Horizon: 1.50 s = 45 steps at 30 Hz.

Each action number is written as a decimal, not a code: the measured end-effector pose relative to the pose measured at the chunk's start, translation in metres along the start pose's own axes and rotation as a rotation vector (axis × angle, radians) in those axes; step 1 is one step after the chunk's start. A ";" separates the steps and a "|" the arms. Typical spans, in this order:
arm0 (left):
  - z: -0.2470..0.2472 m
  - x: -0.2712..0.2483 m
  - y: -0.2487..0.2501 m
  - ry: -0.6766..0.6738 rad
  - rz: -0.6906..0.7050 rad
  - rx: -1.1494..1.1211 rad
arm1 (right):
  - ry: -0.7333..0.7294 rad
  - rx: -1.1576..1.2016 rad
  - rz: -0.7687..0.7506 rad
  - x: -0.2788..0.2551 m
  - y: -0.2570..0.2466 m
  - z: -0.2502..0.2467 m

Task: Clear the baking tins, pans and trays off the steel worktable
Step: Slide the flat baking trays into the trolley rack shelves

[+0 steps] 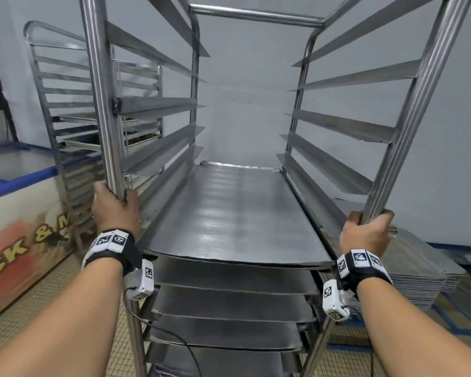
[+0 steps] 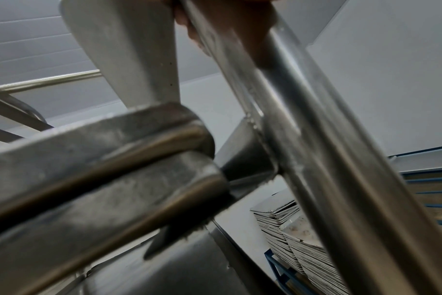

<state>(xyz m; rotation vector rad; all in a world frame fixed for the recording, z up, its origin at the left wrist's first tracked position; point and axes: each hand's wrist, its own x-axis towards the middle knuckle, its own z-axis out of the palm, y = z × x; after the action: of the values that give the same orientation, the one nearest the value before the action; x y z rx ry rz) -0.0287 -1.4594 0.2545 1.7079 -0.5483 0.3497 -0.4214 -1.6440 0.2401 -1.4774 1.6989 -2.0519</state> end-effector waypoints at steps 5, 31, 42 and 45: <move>0.053 0.004 0.009 0.032 0.039 0.015 | -0.007 0.009 -0.027 0.038 0.025 0.033; 0.353 0.051 0.049 0.116 0.031 0.018 | -0.034 0.048 -0.061 0.241 0.151 0.262; 0.487 0.101 0.054 0.049 0.039 0.018 | -0.038 0.006 0.002 0.303 0.183 0.367; 0.522 0.119 0.052 0.017 0.050 0.011 | -0.049 0.008 0.022 0.318 0.188 0.395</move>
<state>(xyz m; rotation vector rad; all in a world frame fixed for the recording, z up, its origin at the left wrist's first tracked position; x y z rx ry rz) 0.0086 -1.9959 0.2502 1.7026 -0.5787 0.4031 -0.3997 -2.1849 0.2454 -1.4872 1.6798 -1.9920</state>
